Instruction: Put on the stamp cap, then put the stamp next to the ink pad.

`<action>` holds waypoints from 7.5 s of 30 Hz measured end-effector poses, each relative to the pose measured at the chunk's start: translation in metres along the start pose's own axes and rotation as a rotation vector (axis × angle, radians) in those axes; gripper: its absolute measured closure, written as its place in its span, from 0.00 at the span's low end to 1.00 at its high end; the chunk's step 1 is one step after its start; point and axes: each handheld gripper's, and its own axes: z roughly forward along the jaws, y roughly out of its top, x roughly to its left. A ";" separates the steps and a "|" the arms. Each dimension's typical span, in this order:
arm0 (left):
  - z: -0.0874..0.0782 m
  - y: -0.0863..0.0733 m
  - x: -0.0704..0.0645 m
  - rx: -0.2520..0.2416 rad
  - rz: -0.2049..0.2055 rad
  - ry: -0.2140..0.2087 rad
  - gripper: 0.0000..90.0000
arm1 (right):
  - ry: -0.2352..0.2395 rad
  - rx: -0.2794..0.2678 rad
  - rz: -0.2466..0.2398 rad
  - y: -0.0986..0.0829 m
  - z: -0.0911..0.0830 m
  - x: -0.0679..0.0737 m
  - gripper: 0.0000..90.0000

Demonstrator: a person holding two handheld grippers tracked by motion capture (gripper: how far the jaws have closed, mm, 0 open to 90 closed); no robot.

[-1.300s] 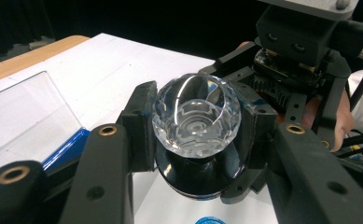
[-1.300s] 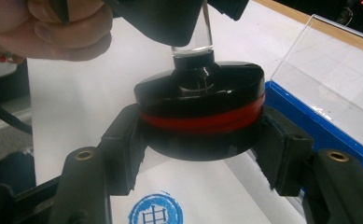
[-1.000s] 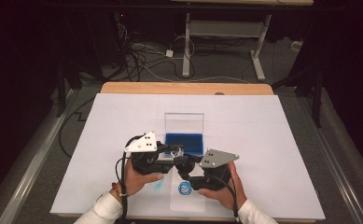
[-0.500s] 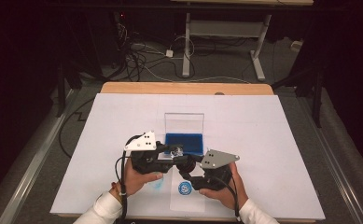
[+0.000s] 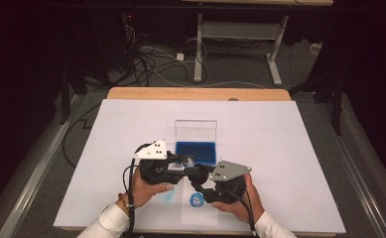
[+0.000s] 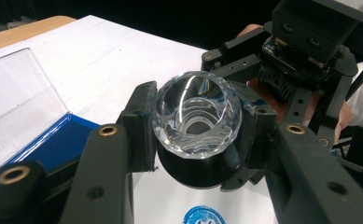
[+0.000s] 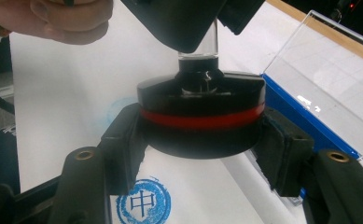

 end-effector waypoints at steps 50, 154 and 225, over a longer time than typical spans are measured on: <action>-0.020 0.019 -0.011 0.022 0.083 0.140 0.61 | -0.021 -0.014 -0.019 -0.012 0.000 -0.004 0.29; 0.002 -0.021 0.117 0.426 -0.040 0.493 0.60 | -0.258 0.037 0.068 -0.089 -0.107 -0.044 0.31; -0.026 0.011 0.022 0.136 0.249 0.551 0.18 | -0.284 0.021 0.054 -0.087 -0.110 -0.040 0.32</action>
